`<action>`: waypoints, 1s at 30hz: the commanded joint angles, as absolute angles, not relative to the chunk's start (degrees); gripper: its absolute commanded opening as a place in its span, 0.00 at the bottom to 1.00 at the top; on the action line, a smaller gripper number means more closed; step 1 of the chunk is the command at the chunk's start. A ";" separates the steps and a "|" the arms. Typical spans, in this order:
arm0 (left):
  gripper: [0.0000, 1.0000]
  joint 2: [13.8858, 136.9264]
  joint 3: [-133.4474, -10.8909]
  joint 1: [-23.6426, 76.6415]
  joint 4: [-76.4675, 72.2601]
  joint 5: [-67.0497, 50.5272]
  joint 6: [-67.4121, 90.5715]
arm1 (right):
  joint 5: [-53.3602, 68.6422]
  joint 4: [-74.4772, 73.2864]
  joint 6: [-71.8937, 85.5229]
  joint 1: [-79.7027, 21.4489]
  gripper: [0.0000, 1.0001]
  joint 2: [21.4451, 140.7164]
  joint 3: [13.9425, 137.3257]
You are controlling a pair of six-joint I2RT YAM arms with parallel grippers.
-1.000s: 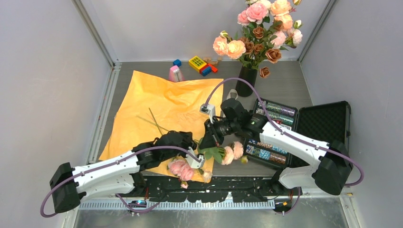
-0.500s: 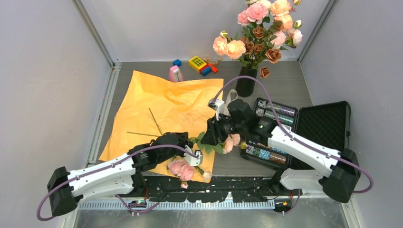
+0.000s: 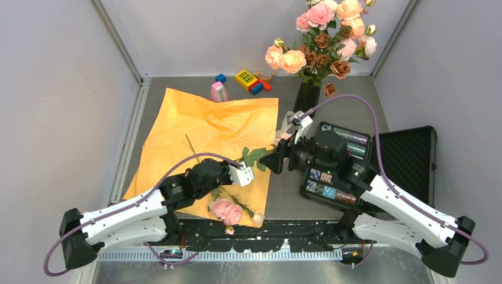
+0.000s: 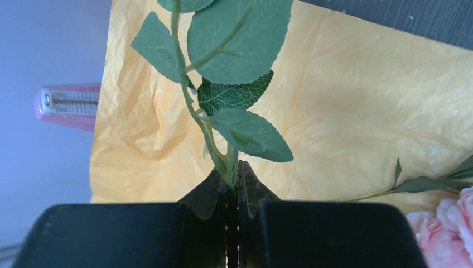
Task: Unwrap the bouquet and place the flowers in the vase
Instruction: Pick up the fake flower from the wrapping paper.
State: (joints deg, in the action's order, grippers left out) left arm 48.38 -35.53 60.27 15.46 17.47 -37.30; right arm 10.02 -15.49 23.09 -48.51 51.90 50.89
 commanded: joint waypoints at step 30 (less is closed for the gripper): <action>0.00 41.41 -39.97 40.61 3.23 -15.40 6.77 | 4.39 34.52 44.69 -48.59 0.72 65.47 47.86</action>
